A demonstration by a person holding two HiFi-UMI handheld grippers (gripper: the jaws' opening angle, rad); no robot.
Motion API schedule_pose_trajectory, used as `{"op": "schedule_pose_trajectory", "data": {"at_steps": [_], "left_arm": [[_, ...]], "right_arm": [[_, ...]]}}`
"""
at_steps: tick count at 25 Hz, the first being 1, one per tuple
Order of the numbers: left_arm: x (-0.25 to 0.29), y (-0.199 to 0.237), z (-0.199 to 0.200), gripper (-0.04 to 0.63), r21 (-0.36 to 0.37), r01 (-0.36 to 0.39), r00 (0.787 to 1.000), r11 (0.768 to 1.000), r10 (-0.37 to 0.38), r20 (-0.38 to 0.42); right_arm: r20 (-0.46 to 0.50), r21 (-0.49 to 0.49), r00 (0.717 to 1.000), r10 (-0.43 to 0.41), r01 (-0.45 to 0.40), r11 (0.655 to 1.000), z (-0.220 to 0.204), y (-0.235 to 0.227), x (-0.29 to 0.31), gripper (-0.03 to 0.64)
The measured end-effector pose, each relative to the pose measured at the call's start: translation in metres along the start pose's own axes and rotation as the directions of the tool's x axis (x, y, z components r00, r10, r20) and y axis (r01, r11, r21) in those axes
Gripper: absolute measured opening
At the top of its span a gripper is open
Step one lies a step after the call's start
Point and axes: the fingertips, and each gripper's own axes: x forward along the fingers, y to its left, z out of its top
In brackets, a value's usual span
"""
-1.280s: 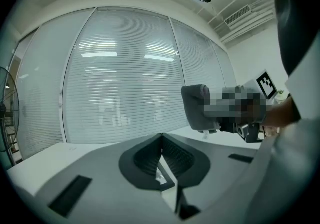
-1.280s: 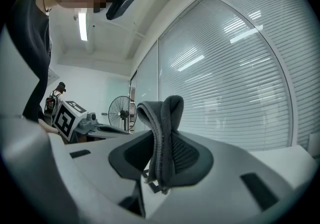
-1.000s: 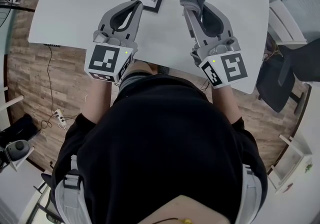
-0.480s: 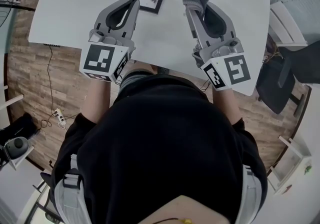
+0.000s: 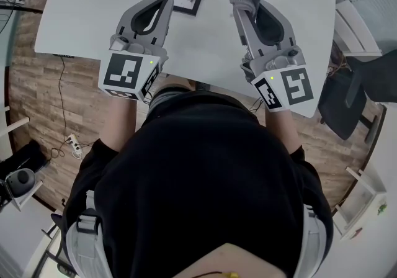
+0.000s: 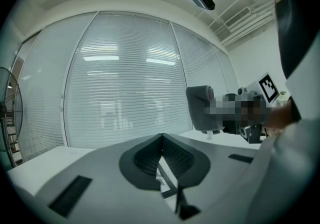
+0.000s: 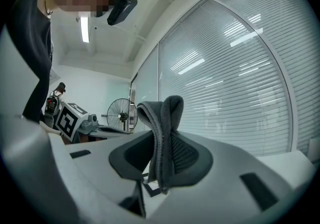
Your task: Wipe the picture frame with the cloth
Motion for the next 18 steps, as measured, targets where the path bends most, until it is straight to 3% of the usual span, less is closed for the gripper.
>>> {"op": "schedule_pose_trajectory", "data": {"at_steps": [18], "left_arm": [[0.0002, -0.0054, -0.0038, 0.012, 0.004, 0.002, 1.000, 1.000, -0.002, -0.008]], "right_arm": [[0.004, -0.004, 1.000, -0.008, 0.008, 1.000, 0.0005, 0.0016, -0.0009, 0.091]]}}
